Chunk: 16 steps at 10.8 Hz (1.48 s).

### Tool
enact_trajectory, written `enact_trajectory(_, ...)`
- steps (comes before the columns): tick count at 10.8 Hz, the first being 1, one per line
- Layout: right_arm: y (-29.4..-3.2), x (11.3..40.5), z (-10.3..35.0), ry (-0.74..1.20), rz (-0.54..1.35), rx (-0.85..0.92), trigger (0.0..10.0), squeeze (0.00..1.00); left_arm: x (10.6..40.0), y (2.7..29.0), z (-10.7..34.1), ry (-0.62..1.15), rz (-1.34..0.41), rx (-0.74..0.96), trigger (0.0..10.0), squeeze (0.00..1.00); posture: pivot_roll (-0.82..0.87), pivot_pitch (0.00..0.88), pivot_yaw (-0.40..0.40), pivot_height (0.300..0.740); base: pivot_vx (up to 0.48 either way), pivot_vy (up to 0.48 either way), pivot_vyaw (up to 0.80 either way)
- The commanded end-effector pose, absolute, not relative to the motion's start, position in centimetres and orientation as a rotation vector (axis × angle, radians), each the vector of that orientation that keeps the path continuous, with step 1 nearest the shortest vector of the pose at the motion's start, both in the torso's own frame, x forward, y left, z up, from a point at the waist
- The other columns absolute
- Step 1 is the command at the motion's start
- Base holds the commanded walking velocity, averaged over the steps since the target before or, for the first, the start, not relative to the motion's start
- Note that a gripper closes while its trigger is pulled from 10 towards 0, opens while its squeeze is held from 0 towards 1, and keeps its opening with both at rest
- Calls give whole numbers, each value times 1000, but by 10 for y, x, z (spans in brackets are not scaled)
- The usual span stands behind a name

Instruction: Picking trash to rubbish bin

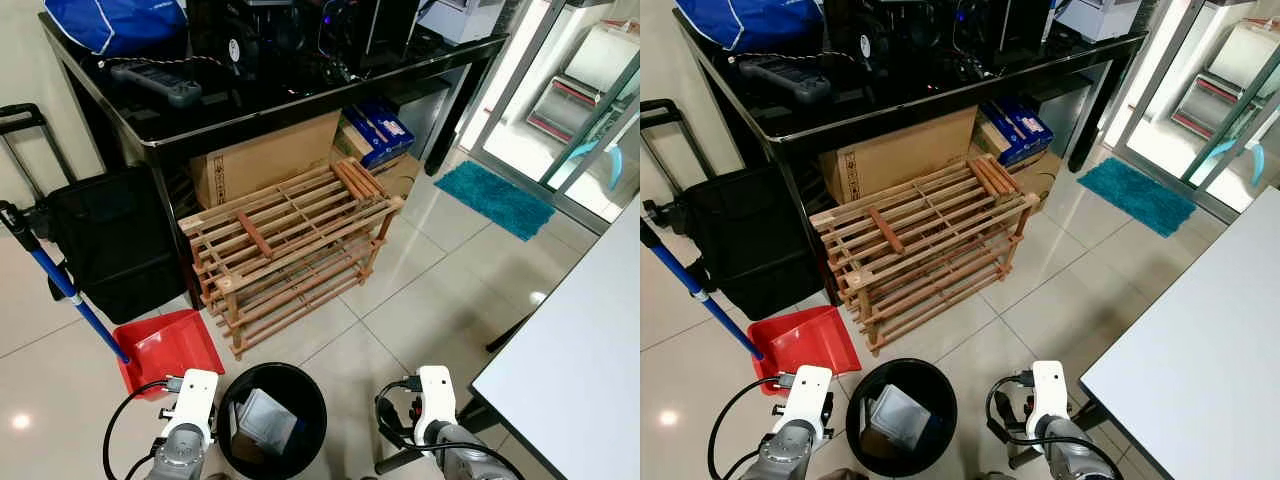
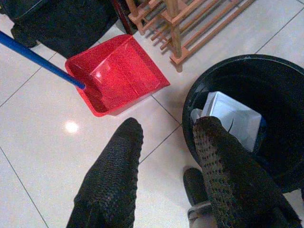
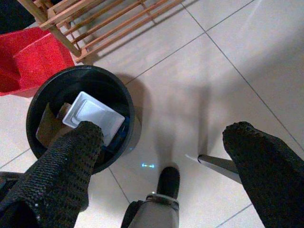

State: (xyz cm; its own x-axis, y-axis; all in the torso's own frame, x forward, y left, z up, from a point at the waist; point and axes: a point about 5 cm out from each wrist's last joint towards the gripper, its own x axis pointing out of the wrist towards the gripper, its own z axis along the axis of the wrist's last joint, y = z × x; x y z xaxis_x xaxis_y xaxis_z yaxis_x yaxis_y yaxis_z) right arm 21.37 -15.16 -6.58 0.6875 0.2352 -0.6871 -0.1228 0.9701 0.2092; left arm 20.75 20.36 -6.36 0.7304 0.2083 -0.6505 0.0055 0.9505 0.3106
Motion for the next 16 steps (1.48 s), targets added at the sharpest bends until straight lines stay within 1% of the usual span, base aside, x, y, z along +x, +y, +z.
enact_trajectory(1, -156, 210, -68, 802, 183, 157, 10000, 0, 205, 200, -66, 754, 111, 303, 10000, 0, -34, 60, -109, 740, 0, 0, 0)
enact_trajectory(6, -156, 209, -68, 803, 179, 164, 10000, 0, 207, 198, -65, 743, 105, 295, 10000, 0, -34, 62, -107, 740, 0, 0, 0)
enact_trajectory(16, -156, 209, -69, 804, 177, 170, 10000, 0, 209, 196, -63, 726, 94, 295, 10000, 0, -34, 62, -105, 740, -341, 0, 0)
